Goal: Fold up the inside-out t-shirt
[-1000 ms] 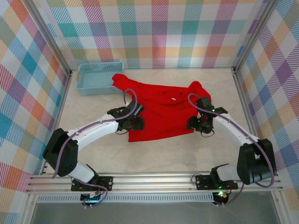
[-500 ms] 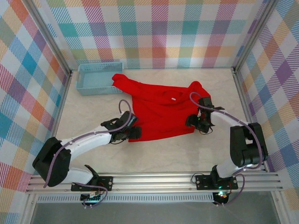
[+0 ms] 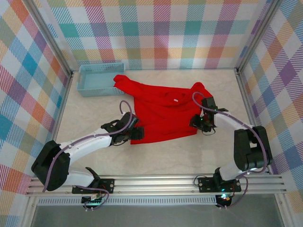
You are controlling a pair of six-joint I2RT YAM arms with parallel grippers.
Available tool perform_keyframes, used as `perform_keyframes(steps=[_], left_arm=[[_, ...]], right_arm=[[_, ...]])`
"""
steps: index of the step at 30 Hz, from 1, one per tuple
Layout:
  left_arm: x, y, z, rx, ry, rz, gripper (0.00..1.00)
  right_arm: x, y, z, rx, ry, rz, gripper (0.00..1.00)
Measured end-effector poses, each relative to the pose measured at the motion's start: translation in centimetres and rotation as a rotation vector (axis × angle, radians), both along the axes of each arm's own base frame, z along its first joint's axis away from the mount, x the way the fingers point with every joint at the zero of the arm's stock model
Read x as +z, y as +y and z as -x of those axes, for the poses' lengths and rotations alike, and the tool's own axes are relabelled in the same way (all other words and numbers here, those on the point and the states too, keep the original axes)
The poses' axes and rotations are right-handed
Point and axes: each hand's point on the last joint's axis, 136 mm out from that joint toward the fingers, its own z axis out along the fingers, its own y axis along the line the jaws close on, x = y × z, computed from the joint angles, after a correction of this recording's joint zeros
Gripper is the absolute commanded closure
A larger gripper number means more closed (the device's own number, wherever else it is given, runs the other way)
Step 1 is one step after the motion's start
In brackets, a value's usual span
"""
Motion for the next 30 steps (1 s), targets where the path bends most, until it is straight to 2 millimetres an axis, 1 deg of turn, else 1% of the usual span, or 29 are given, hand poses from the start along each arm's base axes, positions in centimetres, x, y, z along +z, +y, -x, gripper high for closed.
perform_keyframes(steps=[4,6,9,15,18,21,24,27,29,30], left_arm=[[0.0,0.0,0.0,0.0,0.0,-0.001,0.19],[0.0,0.0,0.0,0.0,0.001,-0.001,0.19],[0.0,0.0,0.0,-0.001,0.001,-0.001,0.19],[0.1,-0.6,0.3,-0.024,-0.001,-0.003,0.18],[0.2,-1.3,0.6,-0.058,-0.007,-0.008,0.18],[1.0,-2.3,0.9,-0.102,-0.032,-0.02,0.15],[2.4,-3.9,1.2,-0.168,-0.079,-0.04,0.13],[4.3,-6.3,1.9,-0.265,-0.151,-0.059,0.09],[5.7,-8.8,2.5,-0.35,-0.208,-0.063,0.07],[6.3,-10.0,2.8,-0.384,-0.233,-0.064,0.06]], right_arm=[[1.7,-0.1,-0.1,-0.001,-0.045,-0.001,0.52],[2.2,-0.1,-0.1,0.001,-0.057,0.001,0.55],[2.3,-0.1,0.0,0.005,-0.056,0.003,0.6],[2.3,0.0,0.1,0.021,-0.056,0.007,0.79],[2.4,0.2,0.2,0.027,-0.051,0.009,0.9],[3.0,0.2,0.6,0.031,-0.046,0.027,0.97],[5.1,0.2,1.4,0.039,-0.081,0.04,1.0],[8.3,0.2,2.2,0.046,-0.155,0.032,1.0],[10.6,0.2,3.0,0.045,-0.212,0.017,1.0],[11.4,0.2,3.3,0.045,-0.231,0.011,1.0]])
